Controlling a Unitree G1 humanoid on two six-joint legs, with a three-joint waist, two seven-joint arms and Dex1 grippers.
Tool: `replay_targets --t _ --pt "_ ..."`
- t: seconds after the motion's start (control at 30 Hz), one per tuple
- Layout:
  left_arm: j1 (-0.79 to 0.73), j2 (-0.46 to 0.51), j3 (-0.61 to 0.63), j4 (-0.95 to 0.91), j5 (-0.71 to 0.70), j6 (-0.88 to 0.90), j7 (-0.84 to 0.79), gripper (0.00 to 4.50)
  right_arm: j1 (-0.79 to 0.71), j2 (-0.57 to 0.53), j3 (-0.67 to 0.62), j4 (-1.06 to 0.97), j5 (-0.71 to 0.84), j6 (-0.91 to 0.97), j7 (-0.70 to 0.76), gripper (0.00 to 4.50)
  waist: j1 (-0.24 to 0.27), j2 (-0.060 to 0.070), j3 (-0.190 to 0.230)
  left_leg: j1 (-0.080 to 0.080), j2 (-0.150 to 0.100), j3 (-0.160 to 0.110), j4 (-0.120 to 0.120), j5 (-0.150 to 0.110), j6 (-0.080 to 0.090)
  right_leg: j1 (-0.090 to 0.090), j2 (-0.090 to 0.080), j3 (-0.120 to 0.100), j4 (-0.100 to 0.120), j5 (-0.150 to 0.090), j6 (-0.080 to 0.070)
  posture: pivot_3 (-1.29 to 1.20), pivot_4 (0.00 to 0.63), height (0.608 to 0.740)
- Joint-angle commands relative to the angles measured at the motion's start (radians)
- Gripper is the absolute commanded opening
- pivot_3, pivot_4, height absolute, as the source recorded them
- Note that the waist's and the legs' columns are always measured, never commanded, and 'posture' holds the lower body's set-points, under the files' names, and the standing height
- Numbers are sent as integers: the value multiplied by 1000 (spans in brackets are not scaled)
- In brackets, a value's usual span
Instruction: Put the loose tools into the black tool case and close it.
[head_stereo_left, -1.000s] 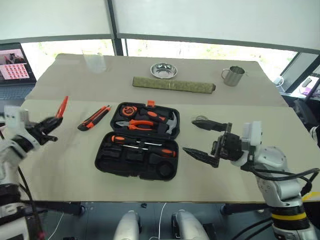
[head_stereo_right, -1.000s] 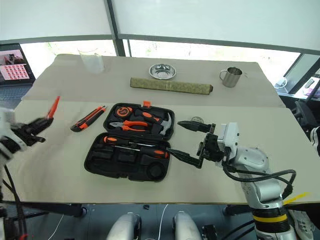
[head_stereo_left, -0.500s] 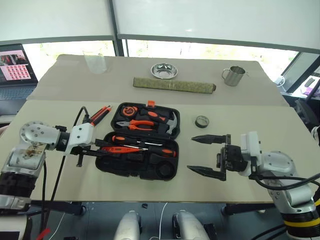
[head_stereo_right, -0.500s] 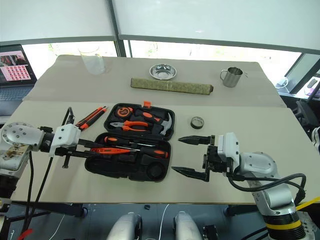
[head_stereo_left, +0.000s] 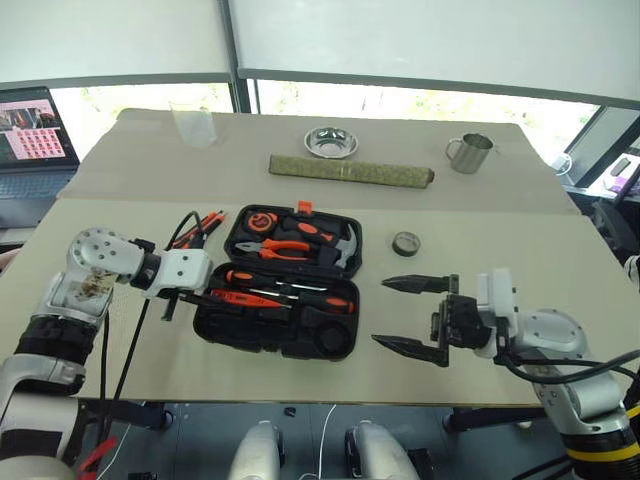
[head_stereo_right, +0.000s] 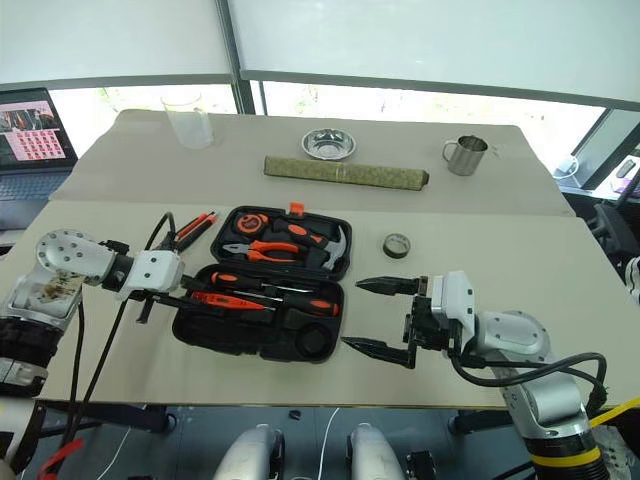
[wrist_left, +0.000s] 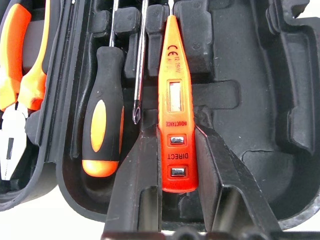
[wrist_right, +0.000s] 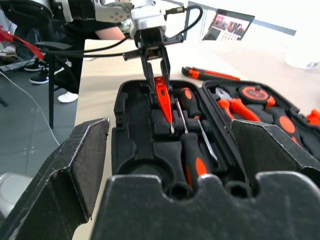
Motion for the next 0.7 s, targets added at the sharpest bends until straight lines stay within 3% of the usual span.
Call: replay_targets --t 0.03,0.1,0.13,0.37,0.6,0.7 --pt "-11 -2 -29 26 51 46 9 475 -16 9 -12 -13 4 -9 -8 4500 1 0 0 0 0 0 0 0 0 0 0 0 0 0 0 0 150 740" --pt "-9 -9 -22 25 32 57 5 475 -17 15 -11 -13 4 -9 -11 4500 0 0 0 0 0 0 0 0 0 0 0 0 0 0 0 0 150 740" --pt "-8 -15 -13 23 18 41 6 1478 -17 16 -10 -13 3 -9 -12 4500 0 0 0 0 0 0 0 0 0 0 0 0 0 0 0 0 150 740" --pt "19 -38 78 -17 -112 -1 -7 4009 -19 33 -3 -16 7 0 -18 4500 -1 0 0 -1 0 -1 1 0 0 -1 0 0 1 0 0 0 150 740" --pt "75 -27 185 -104 -235 102 6 4009 -17 31 -3 -11 9 2 -14 4500 -4 0 0 -2 0 -2 1 0 0 -1 0 -1 1 0 0 0 150 740" --pt "99 -50 188 -89 -239 89 7 3225 -25 36 7 1 6 1 -8 4500 -5 0 0 -1 0 -1 1 0 0 0 0 -1 1 0 0 0 150 740"
